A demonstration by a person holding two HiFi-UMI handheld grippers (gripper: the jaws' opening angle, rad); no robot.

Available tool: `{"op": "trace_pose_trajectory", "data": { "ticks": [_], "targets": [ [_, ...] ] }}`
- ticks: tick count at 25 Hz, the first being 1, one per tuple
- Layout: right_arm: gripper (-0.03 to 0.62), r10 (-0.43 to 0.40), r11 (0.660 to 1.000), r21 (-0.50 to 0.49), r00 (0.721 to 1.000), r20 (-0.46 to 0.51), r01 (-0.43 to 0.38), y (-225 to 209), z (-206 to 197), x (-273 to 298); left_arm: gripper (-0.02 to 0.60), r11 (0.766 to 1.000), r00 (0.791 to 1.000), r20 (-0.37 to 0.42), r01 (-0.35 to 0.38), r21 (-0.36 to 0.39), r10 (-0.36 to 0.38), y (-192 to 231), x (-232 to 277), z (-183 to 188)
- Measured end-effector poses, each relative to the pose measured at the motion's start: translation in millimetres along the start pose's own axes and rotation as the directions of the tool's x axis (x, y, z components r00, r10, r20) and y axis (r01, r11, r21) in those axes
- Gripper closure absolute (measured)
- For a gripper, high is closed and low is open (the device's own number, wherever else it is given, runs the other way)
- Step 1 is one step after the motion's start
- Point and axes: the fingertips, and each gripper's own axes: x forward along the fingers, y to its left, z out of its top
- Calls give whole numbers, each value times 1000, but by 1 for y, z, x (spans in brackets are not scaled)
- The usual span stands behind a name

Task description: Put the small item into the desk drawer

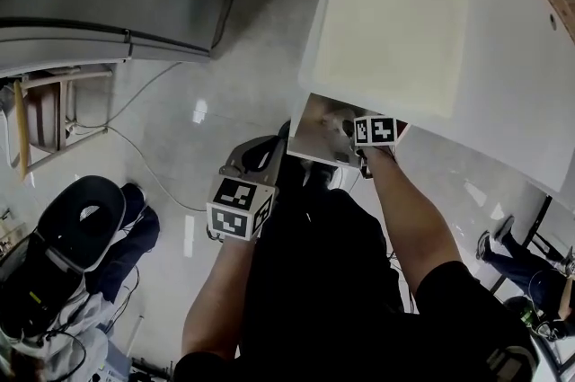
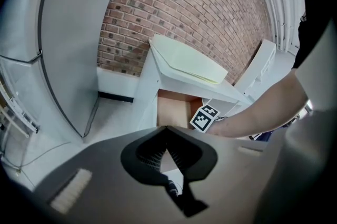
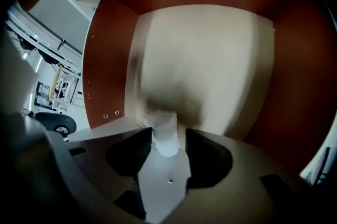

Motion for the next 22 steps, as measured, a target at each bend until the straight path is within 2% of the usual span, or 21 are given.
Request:
{"op": "trace_pose_trajectory", "data": {
  "ticks": [3,5,12,17,22],
  "targets": [
    [404,-4,1000,29,999,47,3,-2,-1,-30,570,1000,1000,12,12,10,-12,-13,-10,21],
    [404,13,1000,8,998,57,-14,6,-6,-52,570,999,1000,23,20,24,-21,-22,-18,39],
    [404,73,976,-207,996,42,-63,39,-52,-123,570,995,996,70,49,92,-56,-72,-43,87],
    [405,144,969,-222,976,166,-106,47,-57,-171,570,986,992,89,73,152,-88,-104,-51,104],
    [430,156,975,-195,946,284,-102,40,-57,-214,569,979,991,97,67,192,-86,-122,-67,109]
  ]
}}
